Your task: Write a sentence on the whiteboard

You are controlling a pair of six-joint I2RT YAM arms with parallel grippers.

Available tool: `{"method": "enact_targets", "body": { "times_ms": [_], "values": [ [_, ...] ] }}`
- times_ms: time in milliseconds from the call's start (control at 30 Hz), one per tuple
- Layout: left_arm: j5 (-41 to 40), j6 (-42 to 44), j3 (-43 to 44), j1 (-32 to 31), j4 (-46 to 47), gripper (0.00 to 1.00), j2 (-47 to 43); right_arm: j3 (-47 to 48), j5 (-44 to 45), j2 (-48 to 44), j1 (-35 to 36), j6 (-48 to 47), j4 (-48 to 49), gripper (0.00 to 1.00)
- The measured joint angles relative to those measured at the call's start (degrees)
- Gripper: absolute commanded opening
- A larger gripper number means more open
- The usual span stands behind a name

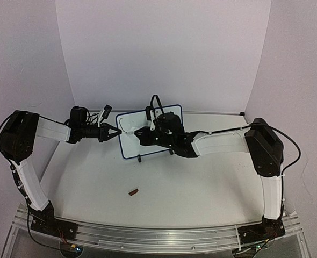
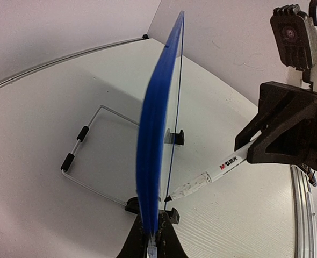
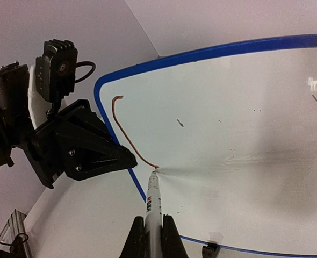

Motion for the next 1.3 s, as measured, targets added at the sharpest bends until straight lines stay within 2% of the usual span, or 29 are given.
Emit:
{"method": "enact_targets", "body": {
  "times_ms": [633, 1000, 1300],
  "values": [
    [-0.09, 0.08, 0.00, 0.00, -0.09, 0.00, -0.08, 3.14, -1.62, 2.93, 0.76, -0.01, -1.25, 0.00],
    [-0.52, 0.20, -0.42, -0.09, -0.08, 0.00, -0.50, -2.01, 0.34, -6.46, 0.76, -2.15, -0.31, 0.00],
    [-0.52, 0.25, -0.46, -0.11, -0.08, 0.00, -0.50, 1.09, 2.14, -5.21, 0.55, -2.95, -0.95, 0.00]
  ]
}}
